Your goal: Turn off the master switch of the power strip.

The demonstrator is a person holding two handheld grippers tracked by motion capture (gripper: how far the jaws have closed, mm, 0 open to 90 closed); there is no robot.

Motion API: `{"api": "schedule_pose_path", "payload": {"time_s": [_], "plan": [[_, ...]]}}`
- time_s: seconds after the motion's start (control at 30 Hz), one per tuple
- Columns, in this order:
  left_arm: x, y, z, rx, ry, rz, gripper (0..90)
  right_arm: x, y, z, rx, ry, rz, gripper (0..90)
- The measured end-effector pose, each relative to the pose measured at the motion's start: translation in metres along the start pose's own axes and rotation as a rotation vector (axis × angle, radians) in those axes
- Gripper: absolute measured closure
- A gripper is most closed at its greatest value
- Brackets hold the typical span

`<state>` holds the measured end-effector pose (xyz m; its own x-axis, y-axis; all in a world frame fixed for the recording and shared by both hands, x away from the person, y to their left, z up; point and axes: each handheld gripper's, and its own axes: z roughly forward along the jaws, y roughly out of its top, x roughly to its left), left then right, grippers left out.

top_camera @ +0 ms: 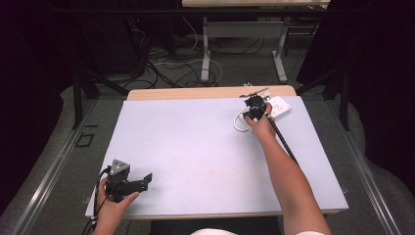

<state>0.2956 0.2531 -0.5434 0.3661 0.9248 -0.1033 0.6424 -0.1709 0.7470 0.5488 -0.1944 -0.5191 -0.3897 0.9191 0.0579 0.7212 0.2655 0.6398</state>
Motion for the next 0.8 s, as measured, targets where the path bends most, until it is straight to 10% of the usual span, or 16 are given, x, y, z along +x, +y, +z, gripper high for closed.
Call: {"api": "schedule_pose_path", "payload": {"time_s": [0.8], "plan": [[-0.002,0.001,0.001,-0.004,-0.007,0.003,9.6,-0.002,0.003,-0.017,0.005,0.006,-0.033,81.6]]}}
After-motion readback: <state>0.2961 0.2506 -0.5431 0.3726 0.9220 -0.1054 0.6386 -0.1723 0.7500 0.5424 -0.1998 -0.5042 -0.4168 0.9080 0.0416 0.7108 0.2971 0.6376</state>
